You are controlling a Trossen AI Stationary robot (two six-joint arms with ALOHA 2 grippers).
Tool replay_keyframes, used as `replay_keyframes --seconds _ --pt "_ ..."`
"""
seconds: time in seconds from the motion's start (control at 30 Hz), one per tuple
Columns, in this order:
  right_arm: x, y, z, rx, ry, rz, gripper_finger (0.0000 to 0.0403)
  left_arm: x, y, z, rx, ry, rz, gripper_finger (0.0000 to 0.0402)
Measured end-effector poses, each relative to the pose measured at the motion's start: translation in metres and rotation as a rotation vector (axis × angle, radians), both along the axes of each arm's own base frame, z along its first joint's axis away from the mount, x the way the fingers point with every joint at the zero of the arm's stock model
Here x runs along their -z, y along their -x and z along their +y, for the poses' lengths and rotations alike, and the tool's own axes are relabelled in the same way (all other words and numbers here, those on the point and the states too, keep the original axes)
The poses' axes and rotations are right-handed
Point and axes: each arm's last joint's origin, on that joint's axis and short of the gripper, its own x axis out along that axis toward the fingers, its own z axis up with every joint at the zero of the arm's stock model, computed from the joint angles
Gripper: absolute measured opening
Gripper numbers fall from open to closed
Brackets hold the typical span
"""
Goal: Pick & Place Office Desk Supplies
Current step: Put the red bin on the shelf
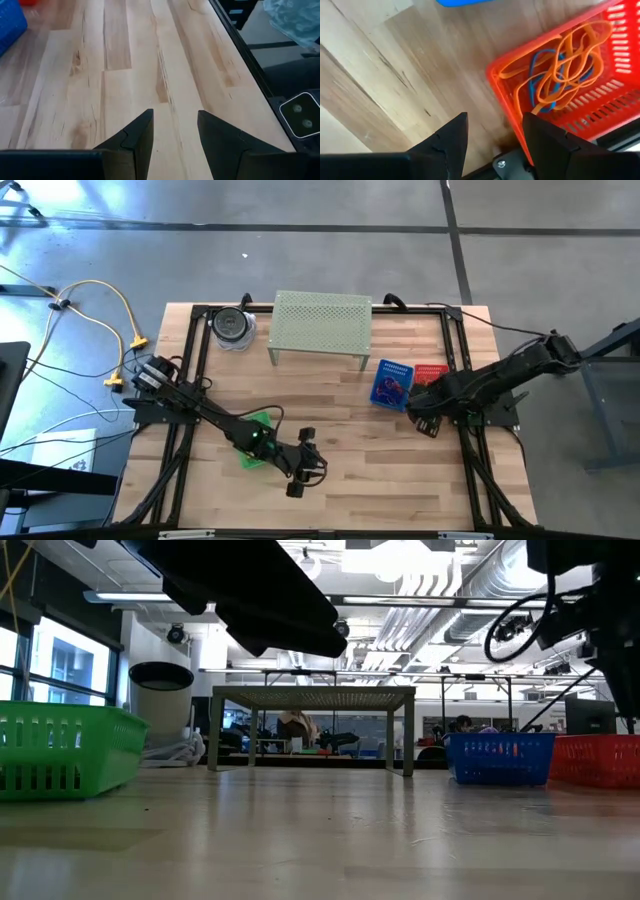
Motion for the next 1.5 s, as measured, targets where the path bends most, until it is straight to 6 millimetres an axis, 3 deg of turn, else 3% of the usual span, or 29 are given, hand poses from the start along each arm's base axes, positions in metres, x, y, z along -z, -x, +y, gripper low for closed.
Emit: replay_keyframes --seconds 0.27,0.7,1.07,1.33,1.5 --pt "0.019 -0.015 -0.01 0.106 -0.013 0.117 0.0178 0.0 0.0 0.0 0.004 0.015 0.005 0.0147" --pt "0.033 -0.025 -0.01 0.004 -0.032 0.192 0.0175 0.0 0.0 0.0 0.003 0.018 0.006 0.0147" --pt "0.042 -0.03 -0.009 -0.052 -0.054 0.155 0.0138 0.0 0.0 -0.001 0.007 0.019 0.007 0.0147" --pt "0.053 -0.023 -0.014 -0.021 -0.052 0.174 0.0112 0.0 0.002 -0.003 0.014 0.018 0.007 0.0147" --pt "0.057 -0.02 -0.018 -0.007 -0.048 0.193 0.0075 0.0 0.002 -0.003 0.013 0.018 0.007 0.0147"
